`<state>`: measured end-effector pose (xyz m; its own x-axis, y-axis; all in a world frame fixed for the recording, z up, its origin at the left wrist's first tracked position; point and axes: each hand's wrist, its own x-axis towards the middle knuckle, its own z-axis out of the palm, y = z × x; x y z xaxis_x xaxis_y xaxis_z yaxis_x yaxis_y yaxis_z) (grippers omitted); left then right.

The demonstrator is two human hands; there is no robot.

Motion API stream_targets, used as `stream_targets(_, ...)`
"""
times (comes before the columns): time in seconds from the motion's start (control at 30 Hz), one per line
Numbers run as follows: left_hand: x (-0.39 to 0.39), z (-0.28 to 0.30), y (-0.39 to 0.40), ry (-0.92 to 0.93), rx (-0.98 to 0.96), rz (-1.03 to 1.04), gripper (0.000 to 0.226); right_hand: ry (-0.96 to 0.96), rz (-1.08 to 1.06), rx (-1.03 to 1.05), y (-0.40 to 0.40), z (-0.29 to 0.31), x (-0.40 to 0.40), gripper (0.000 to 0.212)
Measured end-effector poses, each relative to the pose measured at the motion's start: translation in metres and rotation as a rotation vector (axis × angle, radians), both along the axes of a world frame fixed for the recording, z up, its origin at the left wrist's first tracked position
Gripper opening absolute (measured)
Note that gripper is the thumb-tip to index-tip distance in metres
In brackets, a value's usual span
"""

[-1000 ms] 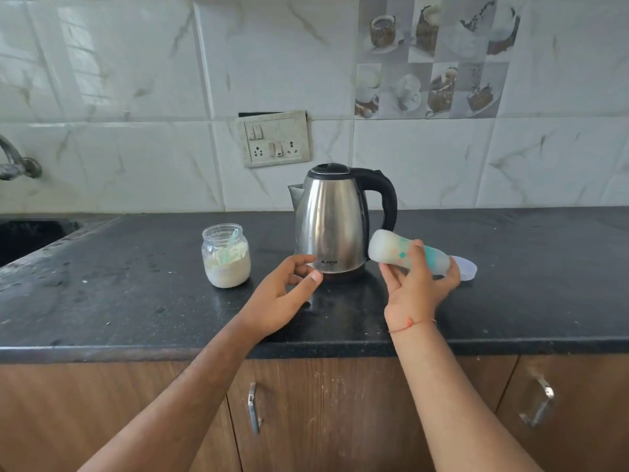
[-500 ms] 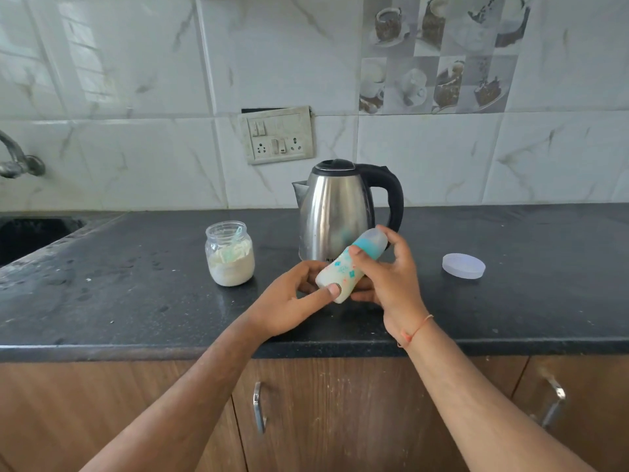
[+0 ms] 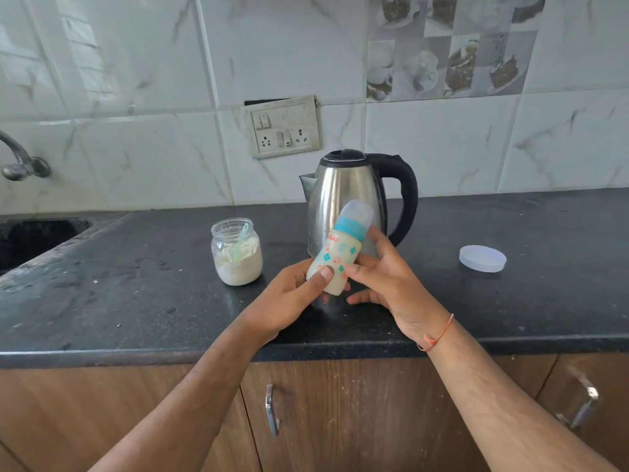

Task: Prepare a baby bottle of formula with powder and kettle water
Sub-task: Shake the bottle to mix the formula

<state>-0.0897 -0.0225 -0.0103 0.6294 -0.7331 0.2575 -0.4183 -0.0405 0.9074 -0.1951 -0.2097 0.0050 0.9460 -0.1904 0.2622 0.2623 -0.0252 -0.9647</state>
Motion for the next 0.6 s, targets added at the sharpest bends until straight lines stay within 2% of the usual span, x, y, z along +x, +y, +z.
stream_targets(0.1,-0.001,0.001,0.0,0.023,0.007,-0.013,0.047,0.01,0.021,-0.012,-0.003,-0.001,0.001,0.064)
stream_targets(0.2,-0.002,0.001,-0.004,-0.001,0.059,-0.034,0.053,-0.002,0.002,0.049,-0.005,-0.001,0.002,0.072)
stream_targets(0.33,-0.002,0.001,-0.007,-0.025,0.025,0.025,0.052,-0.044,-0.105,0.115,-0.005,-0.003,0.003,0.088)
stream_targets(0.47,-0.002,0.0,-0.006,-0.097,0.088,0.053,0.076,-0.034,-0.19,0.044,0.002,0.0,0.003,0.093)
stream_targets(0.6,-0.003,0.003,-0.004,-0.067,0.116,0.019,0.054,-0.024,-0.166,-0.009,0.005,0.001,0.003,0.073)
